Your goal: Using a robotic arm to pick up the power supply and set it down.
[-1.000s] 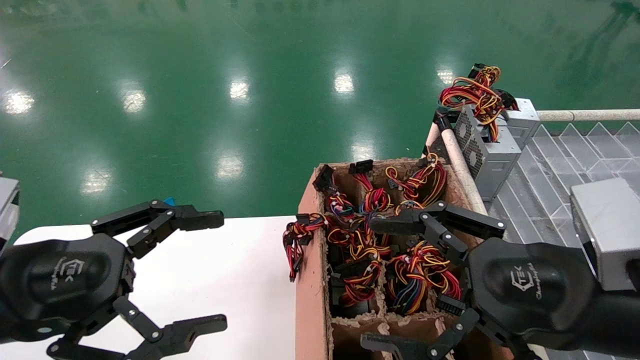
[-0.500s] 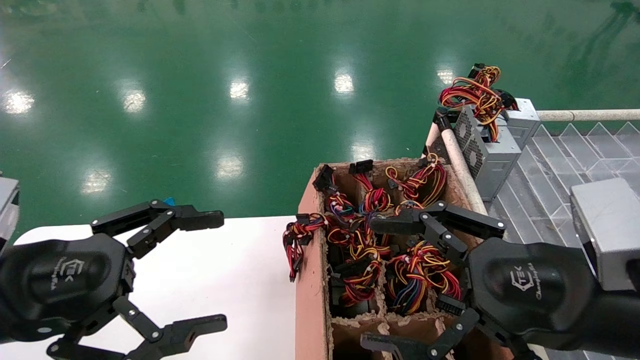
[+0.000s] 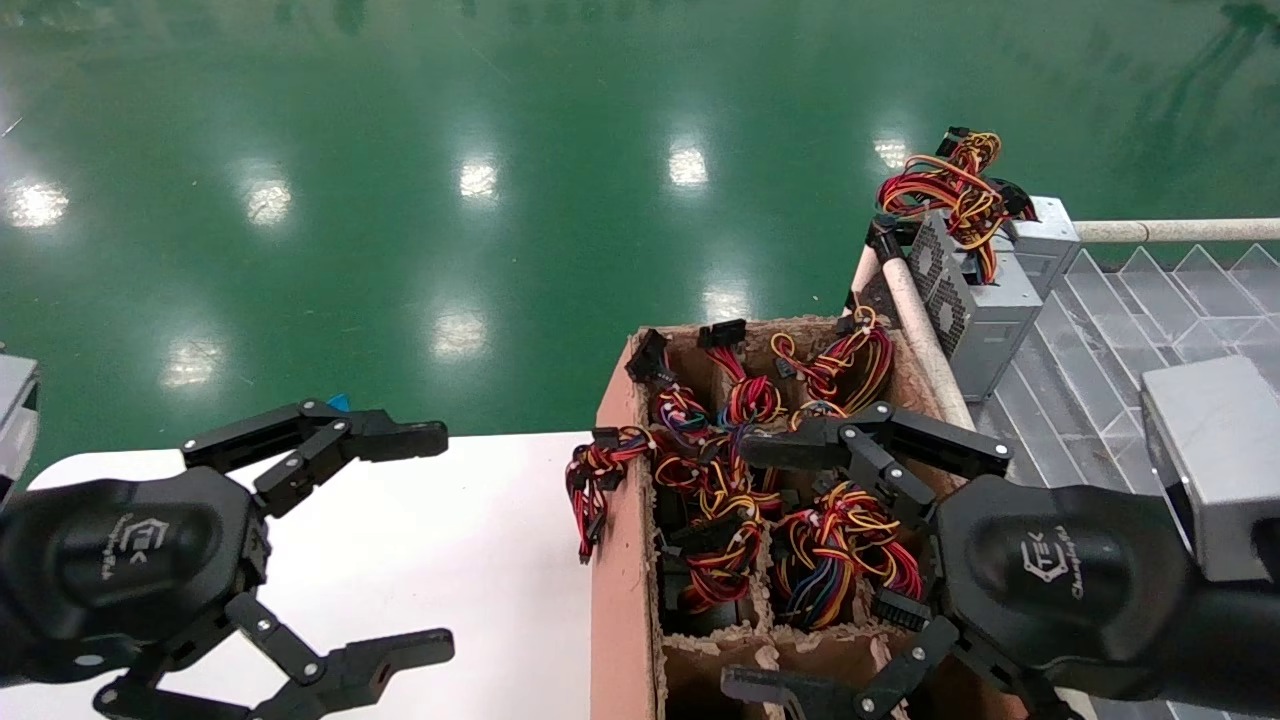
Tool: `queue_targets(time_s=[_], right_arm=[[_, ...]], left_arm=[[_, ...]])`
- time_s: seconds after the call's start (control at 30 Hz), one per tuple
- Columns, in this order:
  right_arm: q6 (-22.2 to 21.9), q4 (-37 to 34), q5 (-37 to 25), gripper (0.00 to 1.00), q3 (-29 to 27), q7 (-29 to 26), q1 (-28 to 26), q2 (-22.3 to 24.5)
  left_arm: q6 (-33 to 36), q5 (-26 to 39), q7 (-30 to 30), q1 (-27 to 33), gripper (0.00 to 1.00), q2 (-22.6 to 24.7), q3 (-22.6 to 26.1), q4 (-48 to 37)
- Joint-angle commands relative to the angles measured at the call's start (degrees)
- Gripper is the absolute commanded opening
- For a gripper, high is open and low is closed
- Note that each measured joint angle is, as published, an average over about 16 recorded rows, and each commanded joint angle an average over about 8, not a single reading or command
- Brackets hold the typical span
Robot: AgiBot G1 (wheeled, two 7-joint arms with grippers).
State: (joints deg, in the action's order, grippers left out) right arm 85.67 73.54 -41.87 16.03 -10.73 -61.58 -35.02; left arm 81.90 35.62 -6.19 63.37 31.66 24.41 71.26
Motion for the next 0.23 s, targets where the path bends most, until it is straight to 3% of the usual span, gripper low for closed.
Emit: queue_targets(time_s=[0.03, 0.23], right_arm=[[0.00, 0.00, 0.00, 1.00, 0.00, 0.00, 0.00, 0.00], [0.00, 0.00, 0.00, 1.00, 0.00, 0.00, 0.00, 0.00]], left_arm=[[0.00, 0.00, 0.00, 0.00, 1.00, 0.00, 0.00, 0.00], [0.00, 0.00, 0.00, 0.00, 1.00, 0.00, 0.00, 0.00]])
